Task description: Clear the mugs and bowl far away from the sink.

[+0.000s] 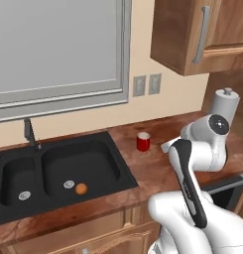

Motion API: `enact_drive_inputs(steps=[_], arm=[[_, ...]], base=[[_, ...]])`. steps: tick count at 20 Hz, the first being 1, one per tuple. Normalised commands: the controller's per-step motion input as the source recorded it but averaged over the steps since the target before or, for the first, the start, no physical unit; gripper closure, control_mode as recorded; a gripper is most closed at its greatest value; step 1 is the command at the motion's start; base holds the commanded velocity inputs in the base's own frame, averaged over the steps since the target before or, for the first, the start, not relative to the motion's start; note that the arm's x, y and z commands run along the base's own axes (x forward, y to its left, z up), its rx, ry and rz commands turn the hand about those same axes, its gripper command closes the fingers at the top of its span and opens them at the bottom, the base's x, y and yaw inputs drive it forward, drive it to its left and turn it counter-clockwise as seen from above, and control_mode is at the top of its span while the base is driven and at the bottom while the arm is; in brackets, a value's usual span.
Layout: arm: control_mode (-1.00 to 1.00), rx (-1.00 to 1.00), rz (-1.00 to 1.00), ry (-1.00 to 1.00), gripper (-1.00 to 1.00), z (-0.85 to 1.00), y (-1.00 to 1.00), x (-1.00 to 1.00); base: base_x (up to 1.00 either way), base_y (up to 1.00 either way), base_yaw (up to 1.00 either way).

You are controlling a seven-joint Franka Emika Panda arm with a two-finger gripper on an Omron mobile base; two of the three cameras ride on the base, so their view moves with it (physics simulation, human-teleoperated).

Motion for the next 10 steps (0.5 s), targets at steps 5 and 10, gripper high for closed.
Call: enact_drive_inputs(steps=[5, 10], arm=[[1.00, 0.00, 0.00, 0.00, -1.00, 0.00, 0.00, 0.00], [1.00, 0.00, 0.00, 0.00, -1.00, 0.00, 0.00, 0.00]], base=[[0.12, -0.22, 0.07], [0.22, 0.11, 0.00]])
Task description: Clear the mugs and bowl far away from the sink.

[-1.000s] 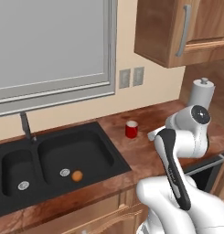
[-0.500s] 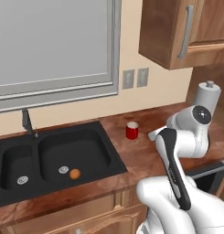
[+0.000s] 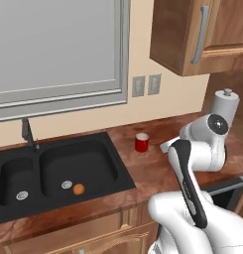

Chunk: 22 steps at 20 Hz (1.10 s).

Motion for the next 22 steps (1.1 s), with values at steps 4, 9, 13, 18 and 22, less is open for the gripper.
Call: enact_drive_inputs(steps=[4, 9, 13, 18, 22], arm=[[-1.00, 0.00, -0.06, 0.23, -1.00, -0.13, 0.52, 0.47], [-1.00, 0.00, -0.05, 0.33, -1.00, -0.12, 0.41, 0.55], [-1.00, 0.00, 0.00, 0.27, -1.00, -0.20, 0.06, 0.44], [-1.00, 0.01, 0.00, 0.11, -1.00, -0.16, -0.19, 0.33], [-1.00, 0.00, 0.01, 0.02, -1.00, -0.19, -0.13, 0.13]], base=[[0.00, 0.00, 0.00], [0.00, 0.00, 0.00], [0.00, 0.00, 0.00], [0.00, 0.00, 0.00], [0.00, 0.00, 0.00]])
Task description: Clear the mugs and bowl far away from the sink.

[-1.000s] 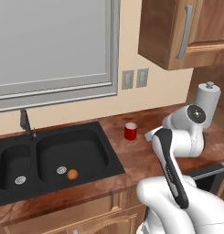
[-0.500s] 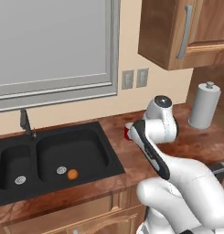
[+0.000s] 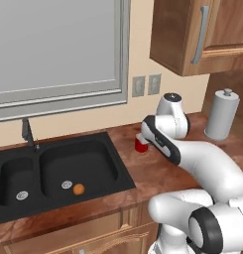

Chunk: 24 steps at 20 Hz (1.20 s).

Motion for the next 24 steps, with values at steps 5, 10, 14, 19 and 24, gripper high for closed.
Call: enact_drive_inputs(steps=[5, 10, 14, 19, 24], arm=[[-1.00, 0.00, 0.00, 0.00, -1.00, -0.25, -0.11, 0.11], [-1.00, 0.00, 0.00, 0.00, -1.00, -0.33, 0.00, 0.12], [-1.00, 0.02, -0.01, 0.00, -1.00, -0.34, 0.00, 0.18], [-1.00, 0.01, -0.03, -0.01, -1.00, -0.14, 0.00, 0.25], [-1.00, 0.00, -0.05, 0.00, -1.00, -0.17, 0.00, 0.39]], base=[[0.00, 0.00, 0.00], [0.00, 0.00, 0.00], [0.00, 0.00, 0.00], [0.00, 0.00, 0.00], [0.00, 0.00, 0.00]])
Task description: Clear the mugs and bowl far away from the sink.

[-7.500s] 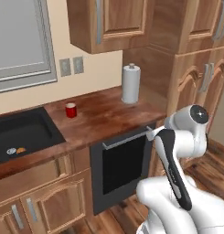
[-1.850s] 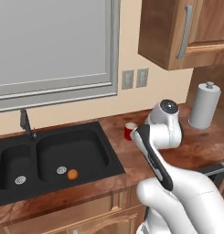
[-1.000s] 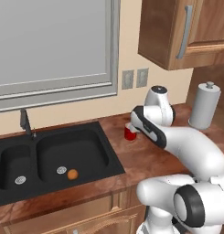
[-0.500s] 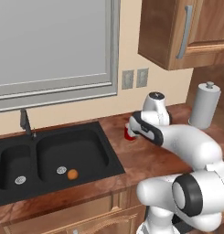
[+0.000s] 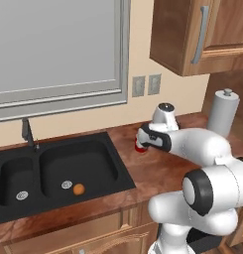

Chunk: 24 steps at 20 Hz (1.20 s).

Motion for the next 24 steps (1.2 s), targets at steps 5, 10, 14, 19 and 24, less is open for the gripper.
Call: enact_drive_inputs(steps=[5, 10, 14, 19, 24], arm=[[-1.00, 0.00, -0.05, 0.00, -1.00, -0.15, 0.00, 0.42], [-1.00, 0.00, -0.05, 0.00, -1.00, -0.23, 0.00, 0.37], [-1.00, 0.00, -0.02, 0.00, -1.00, -0.30, 0.00, 0.19], [-1.00, 0.00, 0.00, 0.00, -1.00, -0.31, 0.00, 0.09], [-1.00, 0.00, 0.00, 0.00, -1.00, -0.19, 0.00, 0.17]], base=[[0.00, 0.00, 0.00], [0.00, 0.00, 0.00], [0.00, 0.00, 0.00], [0.00, 0.00, 0.00], [0.00, 0.00, 0.00]])
